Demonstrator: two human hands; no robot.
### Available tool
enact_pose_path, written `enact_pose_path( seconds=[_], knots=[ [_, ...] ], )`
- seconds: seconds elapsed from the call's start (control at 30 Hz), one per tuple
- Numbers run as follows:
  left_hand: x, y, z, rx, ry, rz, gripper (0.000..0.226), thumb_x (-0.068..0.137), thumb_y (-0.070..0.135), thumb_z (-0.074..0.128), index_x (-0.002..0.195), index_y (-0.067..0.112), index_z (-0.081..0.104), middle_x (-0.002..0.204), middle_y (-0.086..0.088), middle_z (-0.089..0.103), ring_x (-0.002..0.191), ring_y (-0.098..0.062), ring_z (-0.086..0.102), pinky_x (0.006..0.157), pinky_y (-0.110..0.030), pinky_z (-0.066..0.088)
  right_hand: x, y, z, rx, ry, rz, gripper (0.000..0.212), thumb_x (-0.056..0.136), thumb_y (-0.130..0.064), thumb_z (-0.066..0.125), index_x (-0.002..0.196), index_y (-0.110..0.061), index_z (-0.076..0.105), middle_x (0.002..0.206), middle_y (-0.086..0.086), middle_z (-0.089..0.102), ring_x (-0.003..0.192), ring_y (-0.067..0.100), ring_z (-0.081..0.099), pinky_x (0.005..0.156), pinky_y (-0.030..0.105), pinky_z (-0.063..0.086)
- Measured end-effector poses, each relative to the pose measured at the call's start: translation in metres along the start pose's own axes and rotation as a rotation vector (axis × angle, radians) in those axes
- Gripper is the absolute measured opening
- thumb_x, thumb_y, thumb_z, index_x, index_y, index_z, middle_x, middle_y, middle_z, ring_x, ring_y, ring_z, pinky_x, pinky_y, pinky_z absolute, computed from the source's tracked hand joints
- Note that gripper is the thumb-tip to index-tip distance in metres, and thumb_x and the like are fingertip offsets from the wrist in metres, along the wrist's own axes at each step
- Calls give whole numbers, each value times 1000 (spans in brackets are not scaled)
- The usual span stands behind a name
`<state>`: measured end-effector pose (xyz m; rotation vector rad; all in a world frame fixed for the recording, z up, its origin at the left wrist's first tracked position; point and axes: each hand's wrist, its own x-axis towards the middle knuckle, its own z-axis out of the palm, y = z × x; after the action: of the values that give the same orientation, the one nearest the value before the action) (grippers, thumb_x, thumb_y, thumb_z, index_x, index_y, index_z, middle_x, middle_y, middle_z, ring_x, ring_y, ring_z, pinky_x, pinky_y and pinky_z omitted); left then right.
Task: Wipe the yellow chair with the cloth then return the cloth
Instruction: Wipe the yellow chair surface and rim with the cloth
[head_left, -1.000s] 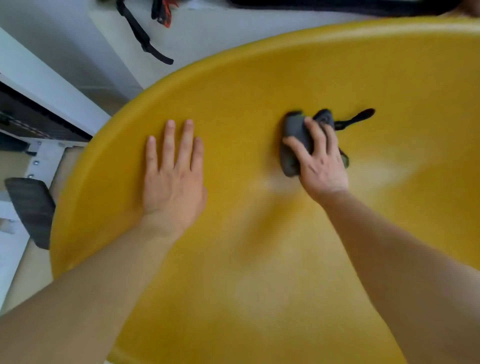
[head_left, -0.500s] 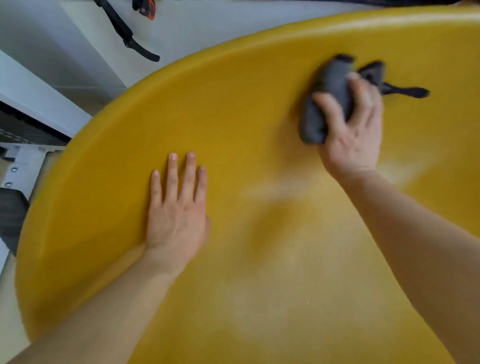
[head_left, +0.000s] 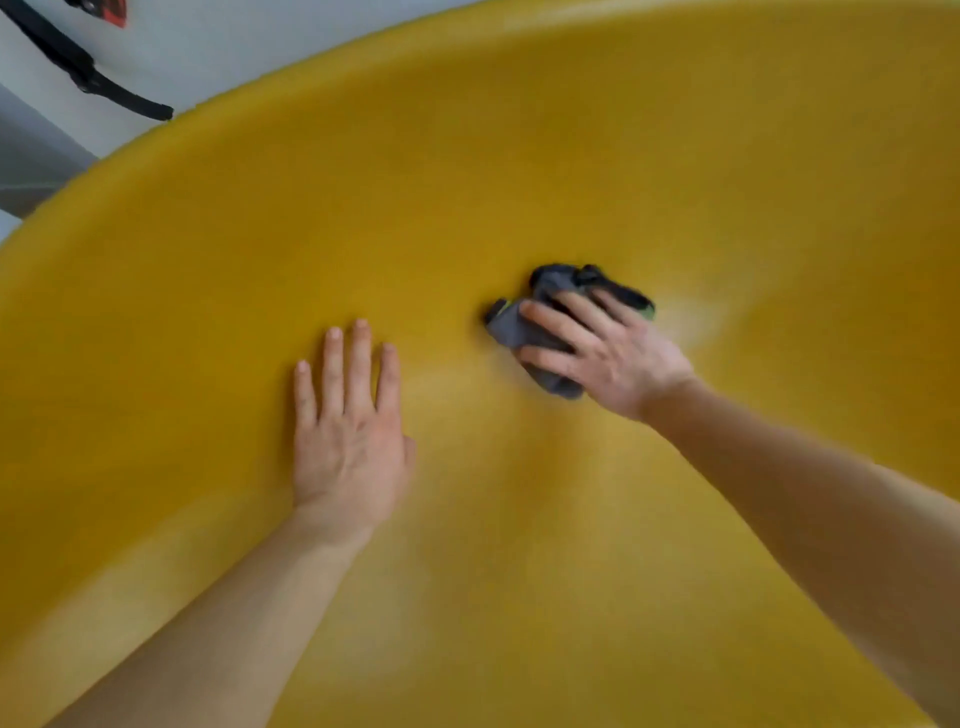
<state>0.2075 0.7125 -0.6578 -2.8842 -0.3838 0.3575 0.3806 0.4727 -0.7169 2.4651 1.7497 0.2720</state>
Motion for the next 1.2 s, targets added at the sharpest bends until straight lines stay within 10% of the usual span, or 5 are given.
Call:
enact_pose_path(
  seconds=[0.17,0.53,0.8,1.0,1.2],
  knots=[
    [14,56,-3,-95,102,117,83,75,34,57,151,9,34,163,-19,11,151,-39,7,119,-58,10,-49,114,-47,-149,360,666,46,97,-11,47,140,-28,53,157,18,34,138,49,38,113,55,34],
    [-17,127,3,-160,-61,188,83,79,36,63,152,11,32,163,-16,15,151,-36,11,119,-57,17,-147,-55,13,277,-364,-174,73,71,-32,81,137,-37,50,156,7,40,137,38,45,108,55,43],
    [-32,89,20,-172,-164,75,75,89,36,55,154,15,24,164,-12,8,152,-31,4,121,-51,9,-81,-62,5,426,-228,731,61,82,-29,63,140,-29,42,161,15,22,149,37,20,121,58,15],
    [-94,55,43,-168,-324,-10,70,93,41,48,154,18,24,165,-8,9,152,-27,8,121,-48,11,-152,-280,-54,719,-427,226,56,74,-41,61,129,-35,50,151,8,42,138,34,41,113,58,33],
    [-136,68,34,-187,-488,1,73,94,42,46,156,17,18,166,-7,8,151,-25,11,121,-44,14,-202,-104,-57,240,-602,256,47,87,-35,59,133,-39,50,160,6,33,145,30,33,120,56,18]
  ],
)
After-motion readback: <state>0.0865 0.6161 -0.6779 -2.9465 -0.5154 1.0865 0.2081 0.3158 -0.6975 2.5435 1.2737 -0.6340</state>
